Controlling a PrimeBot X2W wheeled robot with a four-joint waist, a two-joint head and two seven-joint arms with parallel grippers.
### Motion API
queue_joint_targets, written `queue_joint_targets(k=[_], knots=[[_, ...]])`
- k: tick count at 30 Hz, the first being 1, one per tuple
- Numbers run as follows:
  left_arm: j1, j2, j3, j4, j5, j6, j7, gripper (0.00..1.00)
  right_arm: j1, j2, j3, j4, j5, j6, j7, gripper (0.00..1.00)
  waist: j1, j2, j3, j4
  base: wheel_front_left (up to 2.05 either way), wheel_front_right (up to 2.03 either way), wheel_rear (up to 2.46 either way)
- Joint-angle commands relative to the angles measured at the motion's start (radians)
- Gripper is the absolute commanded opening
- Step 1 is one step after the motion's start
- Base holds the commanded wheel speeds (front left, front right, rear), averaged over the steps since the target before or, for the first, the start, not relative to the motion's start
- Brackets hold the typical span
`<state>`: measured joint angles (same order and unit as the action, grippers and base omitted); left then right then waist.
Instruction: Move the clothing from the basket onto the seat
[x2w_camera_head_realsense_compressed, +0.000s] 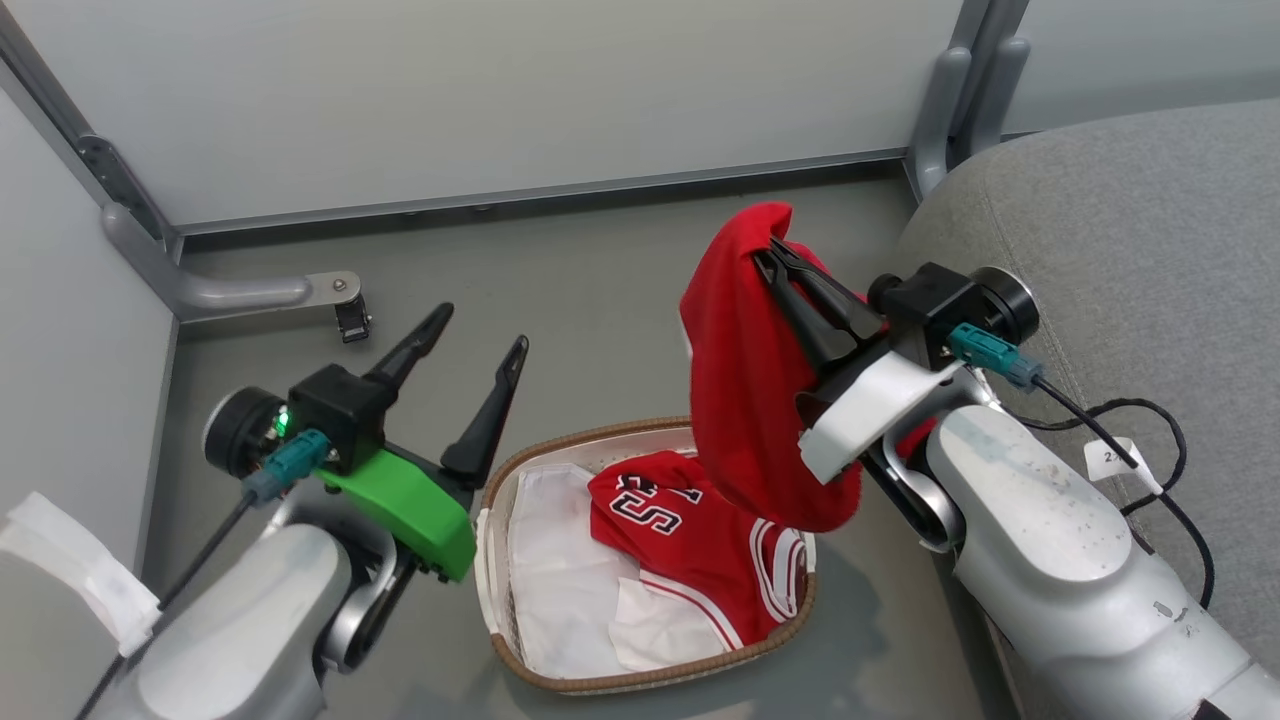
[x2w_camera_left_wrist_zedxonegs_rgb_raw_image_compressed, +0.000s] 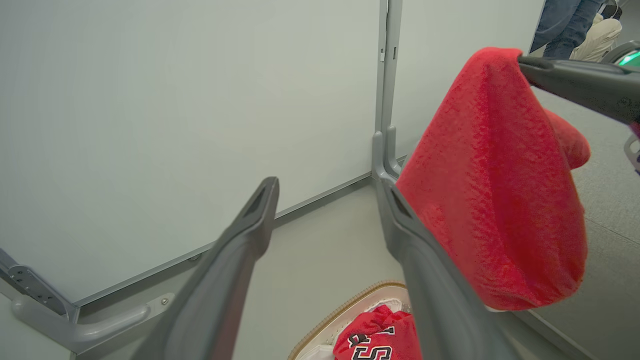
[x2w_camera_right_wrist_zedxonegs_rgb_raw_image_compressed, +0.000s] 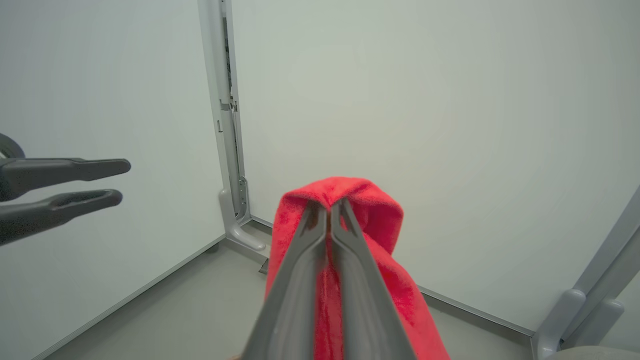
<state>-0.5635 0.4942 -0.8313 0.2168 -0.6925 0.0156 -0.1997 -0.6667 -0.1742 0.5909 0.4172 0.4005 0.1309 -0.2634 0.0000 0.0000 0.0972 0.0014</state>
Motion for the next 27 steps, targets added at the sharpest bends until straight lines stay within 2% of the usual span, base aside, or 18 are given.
queue_joint_targets(k=[1,8,12,19,22,27], knots=[[0.034,-0.017,-0.006,0.008,-0.011,0.004,-0.015,1.0,0.027,-0.005,-0.022,-0.005,-0.011,0.0,-0.002,0.0,0.0,0.0,0.0,-0.003,0.0,0.0,0.0],[0.093,-0.073,-0.014,0.034,0.001,0.013,-0.05,1.0,0.077,-0.017,-0.097,-0.025,-0.05,0.0,-0.002,0.0,0.0,0.0,0.008,-0.027,0.0,0.0,0.0],[0.105,-0.09,-0.012,0.038,0.017,0.012,-0.058,1.0,0.1,-0.022,-0.134,-0.04,-0.074,0.0,-0.002,0.0,0.0,0.0,0.02,-0.069,0.0,0.0,0.0],[0.114,-0.108,0.013,0.035,0.046,0.02,-0.065,1.0,0.142,-0.042,-0.191,-0.076,-0.113,0.0,-0.002,0.0,0.0,0.0,0.051,-0.187,0.0,0.0,0.0],[0.107,-0.117,0.015,0.038,0.063,0.011,-0.066,1.0,0.173,-0.052,-0.243,-0.102,-0.132,0.0,-0.002,0.0,0.0,0.0,0.075,-0.254,0.0,0.0,0.0],[0.093,-0.124,0.018,0.043,0.08,0.004,-0.066,1.0,0.203,-0.049,-0.301,-0.135,-0.154,0.0,-0.002,0.0,0.0,0.0,0.102,-0.324,0.0,0.0,0.0]])
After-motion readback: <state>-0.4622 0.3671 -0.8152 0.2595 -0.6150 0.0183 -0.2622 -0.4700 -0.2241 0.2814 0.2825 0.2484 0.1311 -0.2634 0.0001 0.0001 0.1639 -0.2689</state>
